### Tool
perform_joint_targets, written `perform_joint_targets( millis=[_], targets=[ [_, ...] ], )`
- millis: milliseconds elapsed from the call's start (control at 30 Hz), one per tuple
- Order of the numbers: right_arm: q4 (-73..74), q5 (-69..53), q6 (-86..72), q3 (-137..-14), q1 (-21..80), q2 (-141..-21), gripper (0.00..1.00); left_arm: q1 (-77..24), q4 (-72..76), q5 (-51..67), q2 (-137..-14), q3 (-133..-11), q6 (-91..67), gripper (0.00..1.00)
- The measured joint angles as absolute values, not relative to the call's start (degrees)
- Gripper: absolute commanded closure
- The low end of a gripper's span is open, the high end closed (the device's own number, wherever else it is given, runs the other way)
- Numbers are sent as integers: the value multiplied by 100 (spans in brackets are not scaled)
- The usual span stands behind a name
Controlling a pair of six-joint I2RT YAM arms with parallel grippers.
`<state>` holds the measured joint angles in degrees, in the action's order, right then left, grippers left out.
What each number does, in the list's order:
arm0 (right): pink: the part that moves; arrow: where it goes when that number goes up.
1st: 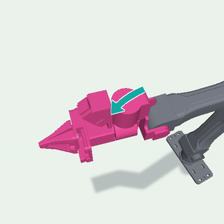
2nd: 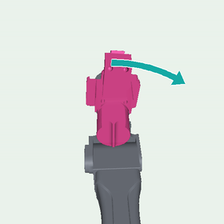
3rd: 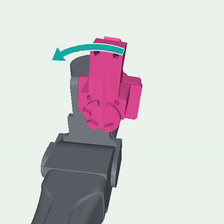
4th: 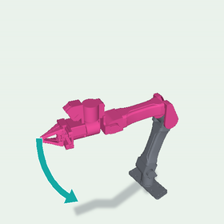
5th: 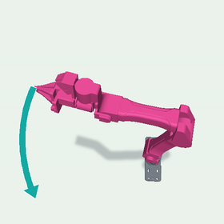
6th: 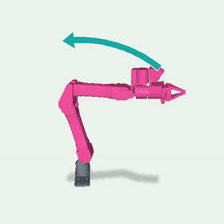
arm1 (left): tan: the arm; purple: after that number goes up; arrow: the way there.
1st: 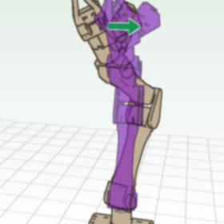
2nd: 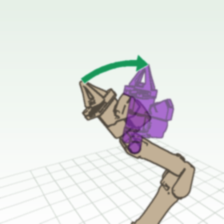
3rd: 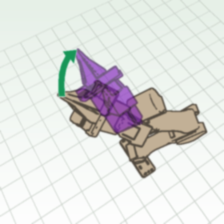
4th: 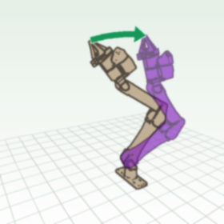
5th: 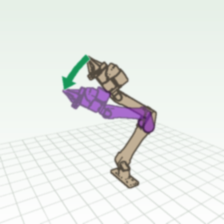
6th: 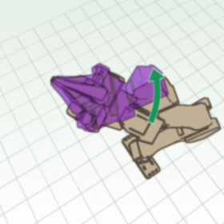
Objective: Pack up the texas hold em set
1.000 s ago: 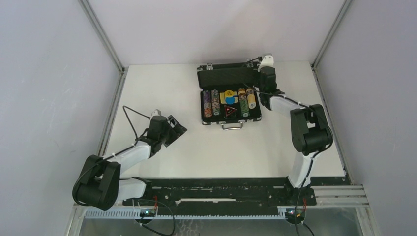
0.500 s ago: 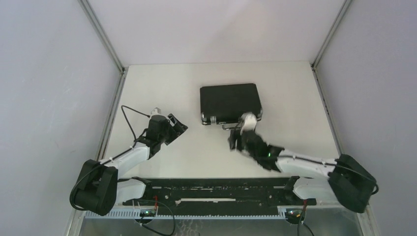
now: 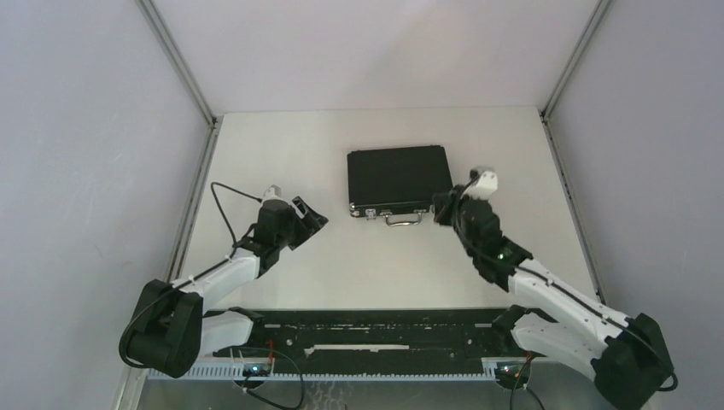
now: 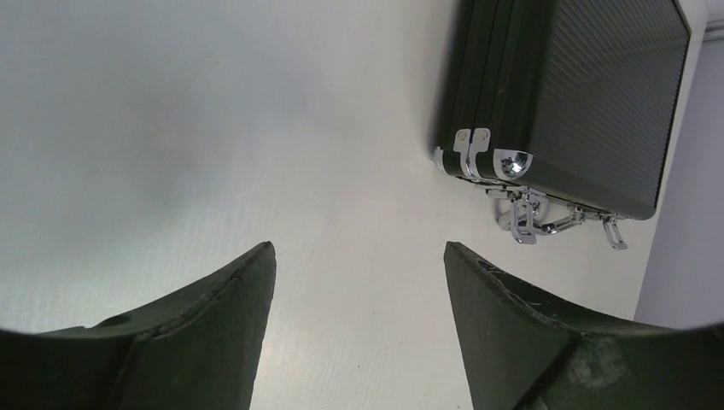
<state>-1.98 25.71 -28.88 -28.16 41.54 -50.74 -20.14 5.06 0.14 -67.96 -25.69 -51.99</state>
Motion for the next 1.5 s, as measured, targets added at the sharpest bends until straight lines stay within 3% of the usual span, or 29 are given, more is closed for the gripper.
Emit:
perform_joint_targets(
  millis=[200,333,400,533,600,667,733,767,1167,1500],
  targets=[
    [-1776,1033,-3098,-3896,2585,-6978,100,-2093,541,-56,-6681,-2569,-5094,19],
    [-2386,336,-3439,-4077,2250,-8705,100,-2268,569,-117,-6475,-2569,-4943,19],
    [-2735,115,-3739,-3942,2217,-9369,100,-2338,659,-115,-6313,-2569,-4893,22],
    [-3535,-187,-4060,-3752,2117,-9605,100,-2558,985,-64,-5992,-2569,-4687,33],
    [-3813,-340,-4189,-3673,2056,-9690,100,-2692,1181,38,-5935,-2569,-4569,45],
    [-3983,-478,-4283,-3638,2016,-9765,100,-2849,1339,145,-6018,-2617,-4440,66],
    [-4119,-591,-4348,-3634,1992,-9839,100,-2965,1457,362,-6335,-2823,-4333,97],
    [-4204,-639,-4392,-3632,1984,-9889,100,-2998,1538,510,-6534,-2956,-4318,99],
    [-5015,-1308,-4882,-3632,1721,-10385,100,-3229,2458,1975,-8482,-4633,-4156,100],
    [-5271,-1538,-5011,-3452,1625,-10383,100,-3435,2617,1529,-10600,-4550,-4101,100]
  ],
)
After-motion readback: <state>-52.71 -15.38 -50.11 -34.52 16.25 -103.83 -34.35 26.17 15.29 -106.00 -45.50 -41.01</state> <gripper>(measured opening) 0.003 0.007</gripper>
